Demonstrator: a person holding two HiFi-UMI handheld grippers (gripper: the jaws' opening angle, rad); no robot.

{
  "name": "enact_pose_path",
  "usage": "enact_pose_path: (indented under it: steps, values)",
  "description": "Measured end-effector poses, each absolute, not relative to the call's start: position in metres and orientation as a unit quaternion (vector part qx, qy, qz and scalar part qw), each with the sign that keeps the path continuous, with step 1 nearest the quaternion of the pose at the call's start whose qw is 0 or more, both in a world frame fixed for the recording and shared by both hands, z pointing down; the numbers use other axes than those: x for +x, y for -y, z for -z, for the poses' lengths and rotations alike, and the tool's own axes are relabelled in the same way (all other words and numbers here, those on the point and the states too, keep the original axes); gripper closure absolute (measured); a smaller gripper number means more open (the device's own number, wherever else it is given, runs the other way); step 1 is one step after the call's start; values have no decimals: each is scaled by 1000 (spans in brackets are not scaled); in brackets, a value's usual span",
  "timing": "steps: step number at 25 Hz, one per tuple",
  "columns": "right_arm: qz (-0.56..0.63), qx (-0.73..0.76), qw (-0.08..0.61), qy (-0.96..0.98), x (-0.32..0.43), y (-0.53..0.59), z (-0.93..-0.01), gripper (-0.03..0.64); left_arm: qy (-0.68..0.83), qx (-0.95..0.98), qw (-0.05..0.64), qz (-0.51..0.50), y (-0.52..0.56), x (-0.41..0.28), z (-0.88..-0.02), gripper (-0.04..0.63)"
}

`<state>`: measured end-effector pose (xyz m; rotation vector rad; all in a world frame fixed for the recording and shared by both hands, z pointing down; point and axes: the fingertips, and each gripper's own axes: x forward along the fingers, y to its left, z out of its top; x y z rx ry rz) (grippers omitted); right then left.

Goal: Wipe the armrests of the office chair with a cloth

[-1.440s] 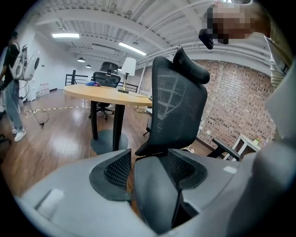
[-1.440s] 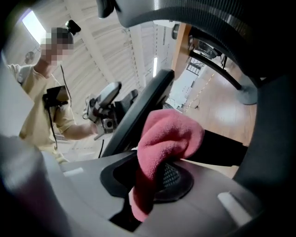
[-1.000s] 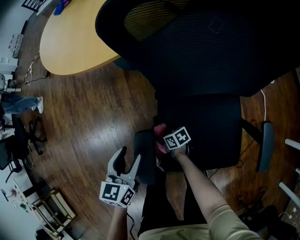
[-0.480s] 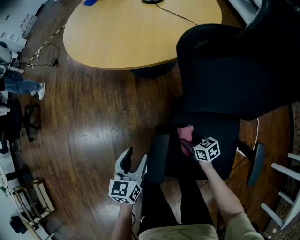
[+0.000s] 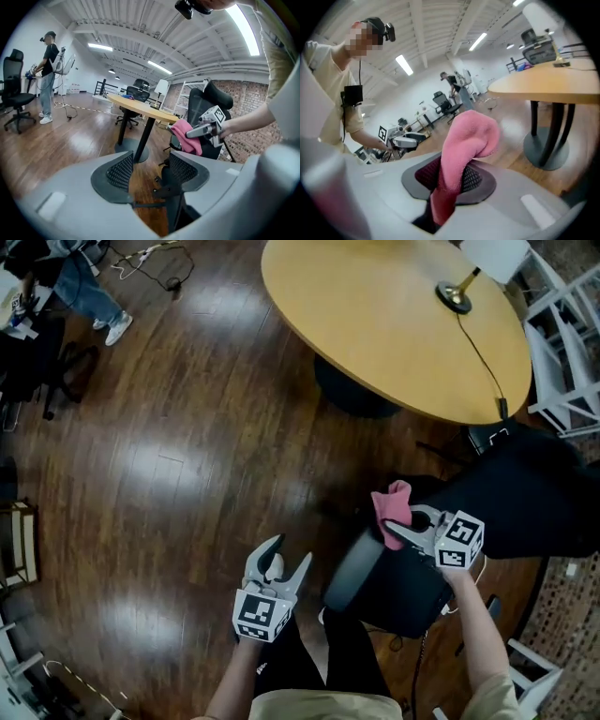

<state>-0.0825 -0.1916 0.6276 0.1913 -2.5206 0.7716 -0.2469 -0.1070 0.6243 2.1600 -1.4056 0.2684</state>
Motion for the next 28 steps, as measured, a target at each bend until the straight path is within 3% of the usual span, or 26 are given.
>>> enact_pose_path:
  steps: [8, 14, 18, 22, 28]
  values:
    - [-234, -307, 485, 785, -221, 143, -697, 552, 547, 782, 288, -81, 75, -333, -633, 365]
    - [-278, -518, 614, 526, -184, 59, -763, 552, 574, 751, 321, -66, 48, -364, -664, 368]
    - [-322, -635, 627, 315, -131, 7, -747, 552, 596, 717, 358, -46, 31, -380, -689, 370]
    - [-315, -654, 639, 254, -119, 5, -756, 552, 587, 734, 338, -48, 43, -383, -689, 385]
    - [-165, -547, 734, 367, -110, 65, -895, 555, 582, 746, 319, -53, 45, -378, -690, 394]
